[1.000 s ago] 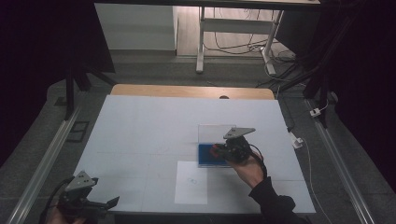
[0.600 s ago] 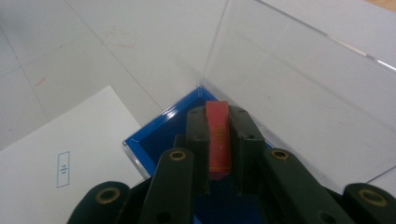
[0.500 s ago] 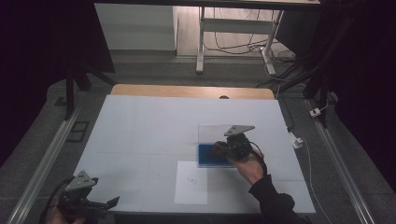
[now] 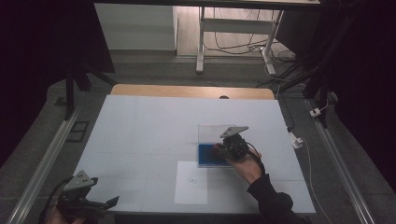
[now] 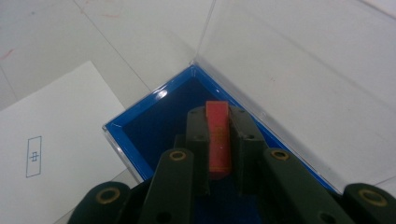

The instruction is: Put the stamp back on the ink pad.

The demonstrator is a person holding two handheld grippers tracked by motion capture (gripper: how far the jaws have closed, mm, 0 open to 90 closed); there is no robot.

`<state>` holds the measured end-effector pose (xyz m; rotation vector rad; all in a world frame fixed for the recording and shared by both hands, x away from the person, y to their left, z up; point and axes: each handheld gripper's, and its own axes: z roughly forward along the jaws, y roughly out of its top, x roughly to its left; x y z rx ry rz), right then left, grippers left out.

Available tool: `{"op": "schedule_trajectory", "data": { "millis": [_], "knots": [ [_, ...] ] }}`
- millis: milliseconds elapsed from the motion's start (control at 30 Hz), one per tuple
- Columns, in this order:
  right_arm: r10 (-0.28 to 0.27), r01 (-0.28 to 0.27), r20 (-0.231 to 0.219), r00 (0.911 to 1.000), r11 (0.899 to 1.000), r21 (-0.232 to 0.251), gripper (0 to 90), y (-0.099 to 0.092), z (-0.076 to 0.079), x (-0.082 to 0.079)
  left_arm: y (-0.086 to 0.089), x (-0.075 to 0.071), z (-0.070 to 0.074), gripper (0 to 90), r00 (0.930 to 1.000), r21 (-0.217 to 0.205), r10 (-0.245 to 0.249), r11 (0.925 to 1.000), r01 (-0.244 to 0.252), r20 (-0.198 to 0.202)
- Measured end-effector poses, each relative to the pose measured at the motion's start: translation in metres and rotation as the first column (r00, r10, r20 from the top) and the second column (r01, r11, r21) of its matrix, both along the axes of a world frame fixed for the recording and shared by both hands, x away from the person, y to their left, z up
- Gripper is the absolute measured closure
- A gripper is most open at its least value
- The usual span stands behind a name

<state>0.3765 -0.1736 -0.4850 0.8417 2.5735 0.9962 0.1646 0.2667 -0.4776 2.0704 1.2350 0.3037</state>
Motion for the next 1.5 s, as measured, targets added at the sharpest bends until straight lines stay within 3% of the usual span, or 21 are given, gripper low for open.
{"op": "schedule_trajectory", "data": {
  "millis": [167, 367, 667, 1167, 1500],
  "knots": [
    [0.005, -0.005, 0.003, 1.0, 1.0, -0.025, 79.7, 0.001, -0.003, 0.001, 0.0, -0.001, 0.001, 0.0, 0.9999, -0.004, 0.009, 1.0, -0.009, 0.005],
    [-0.001, 0.001, 0.001, 1.0, 1.0, -0.025, 79.7, 0.001, -0.003, 0.001, 0.0, -0.001, 0.002, 0.0, 0.9998, -0.038, 0.008, 0.9992, -0.007, 0.02],
    [-0.005, 0.005, 0.002, 1.0, 1.0, -0.015, 78.8, 0.001, -0.003, 0.0, -0.001, 0.0, 0.001, 0.0, 1.0, -0.036, -0.006, 0.9993, 0.006, 0.005],
    [-0.03, 0.03, 0.006, 0.9995, 0.998, 0.051, 65.6, -0.003, 0.005, -0.003, -0.001, 0.0, 0.001, 0.0, 1.0, -0.037, -0.003, 0.9993, 0.003, 0.001],
    [-0.035, 0.036, -0.011, 0.9993, 0.996, 0.086, 48.8, -0.01, 0.011, -0.008, 0.0, 0.0, 0.001, 0.0, 1.0, -0.04, -0.001, 0.9992, 0.001, 0.0]
  ]
}}
